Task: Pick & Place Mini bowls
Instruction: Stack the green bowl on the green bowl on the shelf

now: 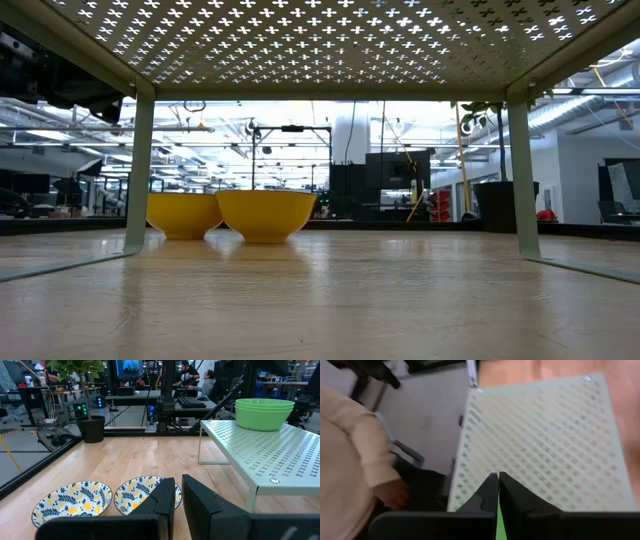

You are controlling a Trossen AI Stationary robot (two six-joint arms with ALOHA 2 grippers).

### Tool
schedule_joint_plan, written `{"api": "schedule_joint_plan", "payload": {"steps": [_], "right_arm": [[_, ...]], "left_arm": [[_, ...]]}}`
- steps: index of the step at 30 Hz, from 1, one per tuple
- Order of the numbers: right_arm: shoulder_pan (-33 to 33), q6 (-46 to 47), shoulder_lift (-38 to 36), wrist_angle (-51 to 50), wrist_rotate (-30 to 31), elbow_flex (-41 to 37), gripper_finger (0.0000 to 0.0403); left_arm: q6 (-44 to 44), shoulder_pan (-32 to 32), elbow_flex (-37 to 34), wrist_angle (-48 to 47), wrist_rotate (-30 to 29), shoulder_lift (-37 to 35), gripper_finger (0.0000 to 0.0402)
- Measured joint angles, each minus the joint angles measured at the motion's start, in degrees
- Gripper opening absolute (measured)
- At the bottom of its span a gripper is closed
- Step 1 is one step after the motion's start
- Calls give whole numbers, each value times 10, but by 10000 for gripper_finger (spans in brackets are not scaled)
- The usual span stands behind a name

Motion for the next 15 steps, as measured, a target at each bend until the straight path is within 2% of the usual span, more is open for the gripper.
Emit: {"api": "schedule_joint_plan", "payload": {"steps": [6,15], "right_arm": [[1,60,30,-74,-2,0,0],[10,107,67,-86,-38,0,0]], "left_arm": [[0,0,0,0,0,0,37],[0,0,0,0,0,0,37]]}}
